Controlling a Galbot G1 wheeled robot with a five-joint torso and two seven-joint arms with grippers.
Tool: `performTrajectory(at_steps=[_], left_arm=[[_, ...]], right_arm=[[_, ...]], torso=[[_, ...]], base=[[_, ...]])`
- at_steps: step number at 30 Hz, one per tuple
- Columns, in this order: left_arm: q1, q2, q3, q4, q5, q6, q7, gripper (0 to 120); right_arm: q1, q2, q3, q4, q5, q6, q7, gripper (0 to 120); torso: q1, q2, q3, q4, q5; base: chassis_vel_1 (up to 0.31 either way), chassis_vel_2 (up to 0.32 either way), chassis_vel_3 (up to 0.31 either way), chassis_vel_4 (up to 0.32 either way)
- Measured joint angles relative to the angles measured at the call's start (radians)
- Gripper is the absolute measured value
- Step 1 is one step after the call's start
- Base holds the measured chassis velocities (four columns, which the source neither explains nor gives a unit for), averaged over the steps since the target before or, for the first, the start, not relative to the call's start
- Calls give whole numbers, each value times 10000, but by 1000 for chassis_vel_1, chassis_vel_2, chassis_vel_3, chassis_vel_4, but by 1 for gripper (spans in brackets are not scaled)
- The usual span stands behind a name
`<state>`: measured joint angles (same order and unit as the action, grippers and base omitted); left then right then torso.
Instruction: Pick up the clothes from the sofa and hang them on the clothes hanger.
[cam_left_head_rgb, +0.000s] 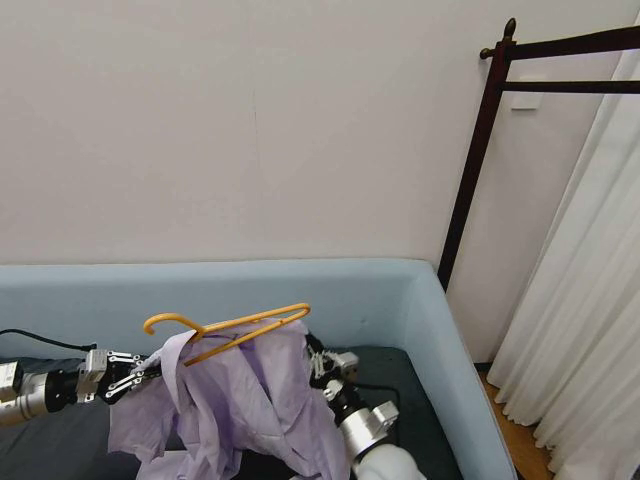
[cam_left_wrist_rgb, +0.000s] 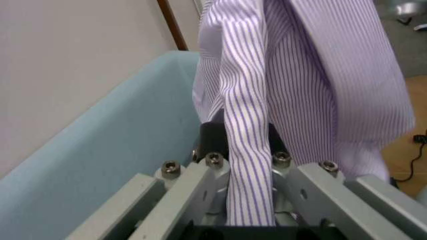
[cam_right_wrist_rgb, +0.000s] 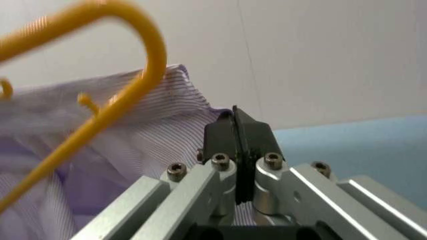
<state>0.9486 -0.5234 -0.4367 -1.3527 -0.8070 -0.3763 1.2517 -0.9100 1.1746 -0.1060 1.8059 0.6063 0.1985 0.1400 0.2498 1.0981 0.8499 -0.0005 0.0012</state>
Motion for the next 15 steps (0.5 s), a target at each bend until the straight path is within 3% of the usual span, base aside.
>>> performTrajectory(at_steps=[10, 15], left_arm=[[-337, -1, 109, -106, 507, 38, -58, 1], [-298, 28, 41, -324, 1137, 85, -581, 1]], right_arm=[[204, -450, 619, 1014, 4, -211, -387, 0], [257, -522, 869, 1387, -179, 455, -1296, 0]], torso=[[0, 0, 0, 1, 0], [0, 0, 0, 0, -1]], base=[[0, 0, 0, 0], [0, 0, 0, 0]])
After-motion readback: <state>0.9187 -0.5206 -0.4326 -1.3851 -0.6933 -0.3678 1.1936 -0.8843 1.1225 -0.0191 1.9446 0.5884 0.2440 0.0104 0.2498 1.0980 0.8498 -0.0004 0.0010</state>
